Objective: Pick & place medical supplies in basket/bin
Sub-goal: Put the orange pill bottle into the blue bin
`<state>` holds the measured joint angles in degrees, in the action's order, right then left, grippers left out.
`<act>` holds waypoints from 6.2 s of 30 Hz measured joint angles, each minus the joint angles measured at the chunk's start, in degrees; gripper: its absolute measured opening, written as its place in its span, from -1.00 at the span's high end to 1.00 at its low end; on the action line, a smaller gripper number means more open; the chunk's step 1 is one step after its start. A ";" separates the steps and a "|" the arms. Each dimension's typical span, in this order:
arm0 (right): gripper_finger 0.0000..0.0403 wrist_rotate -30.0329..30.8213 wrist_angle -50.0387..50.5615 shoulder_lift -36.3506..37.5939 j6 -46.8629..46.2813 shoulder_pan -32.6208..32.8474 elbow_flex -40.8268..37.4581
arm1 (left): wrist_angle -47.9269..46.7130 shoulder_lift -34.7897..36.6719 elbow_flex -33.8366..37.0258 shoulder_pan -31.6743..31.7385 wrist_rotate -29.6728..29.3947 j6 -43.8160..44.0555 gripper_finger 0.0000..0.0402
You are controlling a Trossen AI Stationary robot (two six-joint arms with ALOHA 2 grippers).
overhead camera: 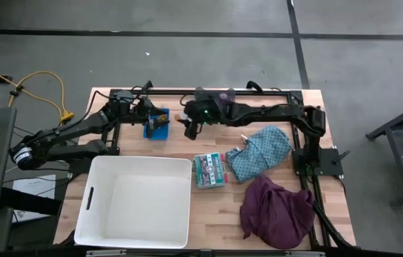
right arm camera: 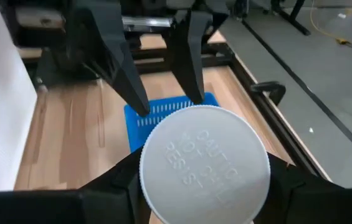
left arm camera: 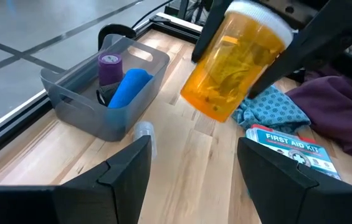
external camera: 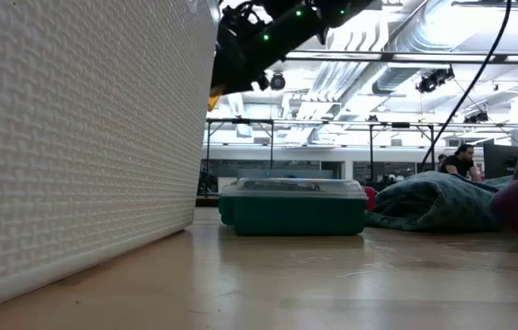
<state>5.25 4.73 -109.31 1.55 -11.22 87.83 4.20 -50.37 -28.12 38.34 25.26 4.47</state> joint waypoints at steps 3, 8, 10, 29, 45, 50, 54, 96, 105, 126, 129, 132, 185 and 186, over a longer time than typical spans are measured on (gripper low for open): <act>0.05 -0.67 0.39 -0.13 -0.03 -0.02 0.66 | 0.12 0.01 0.00 0.00 0.00 0.00 -0.15; 0.07 -2.01 1.96 -0.10 -0.25 0.48 0.72 | 0.19 0.01 0.00 0.01 0.00 0.00 -0.15; 0.07 -3.71 1.84 -0.10 -0.27 0.50 0.72 | 0.18 0.02 0.00 0.01 0.00 0.00 -0.15; 0.06 -5.70 2.43 -0.10 -0.49 0.46 0.68 | 0.18 0.00 0.00 0.01 0.00 0.61 -0.15; 0.07 -5.85 2.43 -0.08 -0.49 0.46 0.61 | 0.87 0.00 0.00 0.01 0.00 4.55 -0.15; 0.07 -5.85 2.43 -0.01 -0.47 0.46 0.61 | 2.27 0.00 0.00 -0.09 0.00 1.42 -0.15; 0.07 -5.87 2.45 0.01 -0.46 0.48 0.61 | 2.28 0.00 0.00 -0.84 -0.01 -5.08 -0.15; 0.07 -14.33 -5.05 0.01 -0.38 1.86 0.61 | 4.31 0.00 0.00 -12.71 -3.10 -10.91 -0.15; 0.07 -14.74 -5.58 0.01 -0.46 1.88 0.61 | 6.39 0.00 0.02 -12.73 -2.83 -8.87 -0.15; 0.07 -14.74 -5.45 0.01 -0.46 1.88 0.61 | 6.19 0.00 0.02 -12.73 -2.49 -7.50 0.10; 0.07 -14.77 -5.41 0.01 -0.46 1.88 0.61 | 6.14 0.00 0.02 -12.73 -2.51 -7.50 0.15; 0.07 -14.79 -5.39 0.01 -0.46 1.90 0.61 | 6.14 0.00 0.02 -12.71 -2.59 -7.48 0.14; -0.30 -15.73 16.63 2.94 1.23 -2.32 0.63 | 6.19 0.02 0.00 -12.67 -2.91 -7.48 0.12; -0.30 -15.73 16.94 2.94 1.24 -2.43 0.63 | 6.18 0.02 0.00 -12.67 -2.95 -7.48 0.12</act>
<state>-10.48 21.66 -106.37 2.79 -13.65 88.47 10.39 -50.35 -28.12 25.67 22.31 -3.01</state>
